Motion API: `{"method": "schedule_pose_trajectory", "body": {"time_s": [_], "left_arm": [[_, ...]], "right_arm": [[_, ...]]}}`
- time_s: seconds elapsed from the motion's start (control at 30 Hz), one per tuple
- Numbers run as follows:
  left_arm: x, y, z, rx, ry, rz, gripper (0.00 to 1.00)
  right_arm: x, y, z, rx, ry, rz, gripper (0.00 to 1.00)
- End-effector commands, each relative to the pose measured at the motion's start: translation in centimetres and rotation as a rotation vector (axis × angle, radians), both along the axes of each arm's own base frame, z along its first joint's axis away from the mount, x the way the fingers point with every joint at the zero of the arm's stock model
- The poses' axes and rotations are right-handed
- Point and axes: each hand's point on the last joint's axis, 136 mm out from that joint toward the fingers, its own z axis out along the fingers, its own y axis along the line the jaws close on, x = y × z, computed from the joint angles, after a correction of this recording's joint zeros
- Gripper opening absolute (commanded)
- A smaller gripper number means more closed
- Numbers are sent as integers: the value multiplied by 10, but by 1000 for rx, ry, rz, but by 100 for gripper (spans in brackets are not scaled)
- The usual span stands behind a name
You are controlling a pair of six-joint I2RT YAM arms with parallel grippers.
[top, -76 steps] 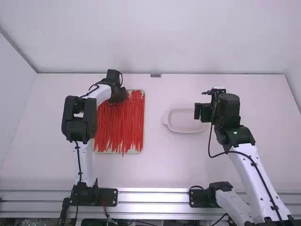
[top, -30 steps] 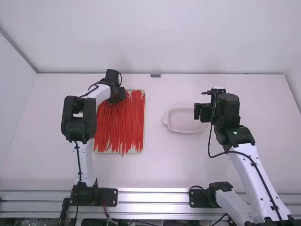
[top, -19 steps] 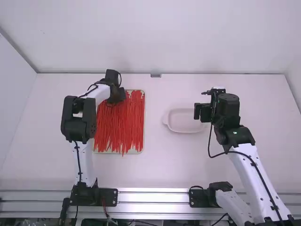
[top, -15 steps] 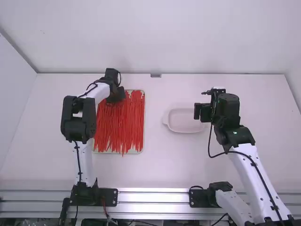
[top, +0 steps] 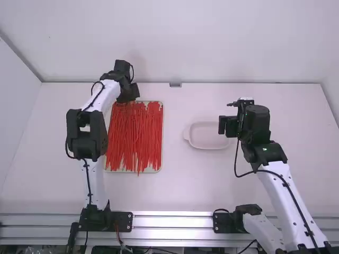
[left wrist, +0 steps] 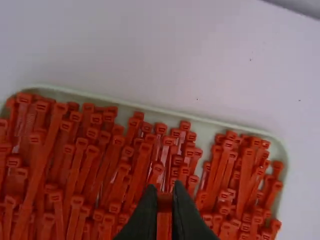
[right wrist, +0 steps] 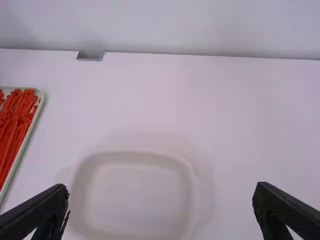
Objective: Fasten the cable tie
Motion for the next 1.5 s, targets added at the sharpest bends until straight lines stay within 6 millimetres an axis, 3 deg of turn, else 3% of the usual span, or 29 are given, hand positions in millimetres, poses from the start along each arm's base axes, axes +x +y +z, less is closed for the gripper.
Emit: {"method": "schedule_pose_trajectory", "body": {"time_s": [0.0,0.57,0.93,1.2,1.4,1.47], "left_arm": [[5,3,8,11,-14,4,1],[4,2,18,14,-29,-5,1],[11,2,46,14,-109,-10,1],[16,12,114,55,-272,24,1],[10,11,188,43,-447,27,1],[5,12,201,42,-471,28,1]], "right_arm": [[5,2,15,6,-35,4,98],[5,2,15,6,-35,4,98],[5,2,15,6,-35,4,98],[5,2,15,6,-36,4,98],[6,3,18,9,-48,5,98],[6,3,18,8,-47,5,98]]}}
